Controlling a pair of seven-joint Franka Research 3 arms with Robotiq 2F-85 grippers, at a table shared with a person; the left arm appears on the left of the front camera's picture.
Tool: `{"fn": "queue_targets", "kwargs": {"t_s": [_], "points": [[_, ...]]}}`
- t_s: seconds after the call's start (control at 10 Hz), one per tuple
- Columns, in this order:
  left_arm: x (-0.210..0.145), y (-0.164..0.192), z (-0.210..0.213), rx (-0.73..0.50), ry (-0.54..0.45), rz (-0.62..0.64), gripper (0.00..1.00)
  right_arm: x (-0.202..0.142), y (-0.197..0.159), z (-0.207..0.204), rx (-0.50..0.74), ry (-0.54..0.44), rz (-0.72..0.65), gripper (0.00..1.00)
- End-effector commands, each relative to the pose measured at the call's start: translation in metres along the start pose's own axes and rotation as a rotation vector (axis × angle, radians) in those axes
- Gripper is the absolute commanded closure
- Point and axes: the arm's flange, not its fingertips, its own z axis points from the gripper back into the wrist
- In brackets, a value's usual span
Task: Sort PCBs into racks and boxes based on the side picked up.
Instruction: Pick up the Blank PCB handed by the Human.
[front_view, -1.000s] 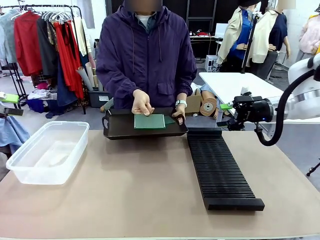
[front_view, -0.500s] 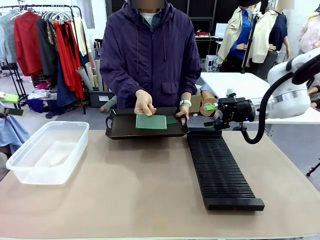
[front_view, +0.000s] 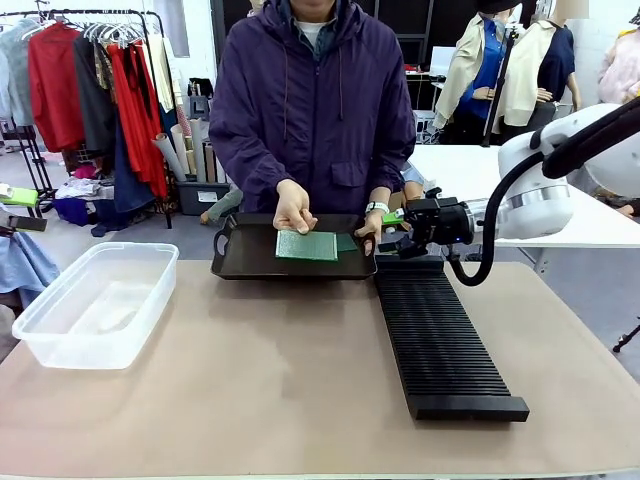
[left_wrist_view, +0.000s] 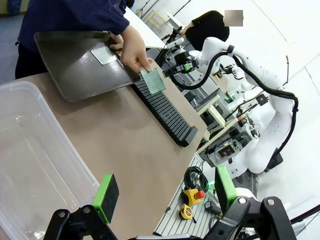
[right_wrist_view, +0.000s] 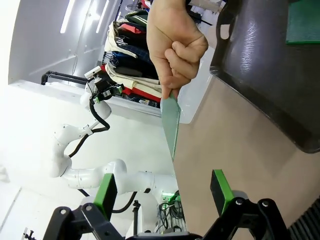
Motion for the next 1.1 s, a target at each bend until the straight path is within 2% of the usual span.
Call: {"fn": "queue_targets", "kwargs": {"t_s": [0.0,0.5,1.0], "points": [[0.0,-0.002,0.001,-0.003,-0.003,0.006,0.0,0.01,-0.007,-0.018,0.01,-0.024,-0.004,0.0],[0.0,-0.002,0.001,-0.003,-0.003,0.006,0.0,0.015,-0.014,-0.063,0.058,-0.098,-0.043,0.0],[0.0,-0.002,0.001,-0.003,-0.003,0.006,0.0,0.025,-0.017,-0.091,0.072,-0.069,-0.059,0.0]]}}
